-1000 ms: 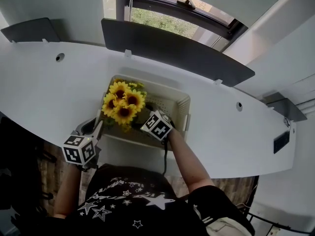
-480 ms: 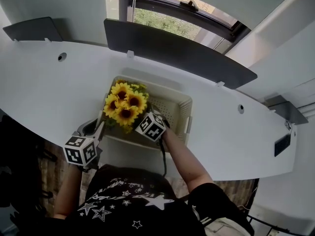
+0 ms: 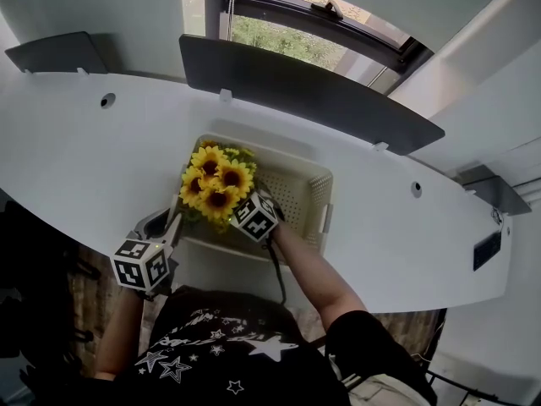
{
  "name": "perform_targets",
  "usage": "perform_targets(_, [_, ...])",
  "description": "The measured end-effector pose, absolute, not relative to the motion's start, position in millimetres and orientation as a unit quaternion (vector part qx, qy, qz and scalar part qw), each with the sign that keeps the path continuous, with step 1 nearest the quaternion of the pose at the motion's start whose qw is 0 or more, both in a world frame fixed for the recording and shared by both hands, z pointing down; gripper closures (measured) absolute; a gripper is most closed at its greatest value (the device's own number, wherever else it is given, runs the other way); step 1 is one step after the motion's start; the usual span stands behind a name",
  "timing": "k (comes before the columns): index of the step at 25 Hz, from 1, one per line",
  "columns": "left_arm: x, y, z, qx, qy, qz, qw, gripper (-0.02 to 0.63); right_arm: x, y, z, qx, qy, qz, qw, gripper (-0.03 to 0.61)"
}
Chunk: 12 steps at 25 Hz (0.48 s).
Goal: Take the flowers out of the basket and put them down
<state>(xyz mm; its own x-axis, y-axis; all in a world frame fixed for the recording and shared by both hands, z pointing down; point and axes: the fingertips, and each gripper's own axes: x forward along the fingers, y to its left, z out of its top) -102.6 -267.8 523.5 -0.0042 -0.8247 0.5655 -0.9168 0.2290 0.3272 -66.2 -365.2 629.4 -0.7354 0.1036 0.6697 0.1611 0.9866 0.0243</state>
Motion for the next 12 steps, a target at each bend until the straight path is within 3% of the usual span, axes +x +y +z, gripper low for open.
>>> perform_targets(12, [-99,-269,524,0.619,-0.704,0.07,0.34,0.534,-81,-363,628,-0.085,-0.936,-0.07,0.335,0.055])
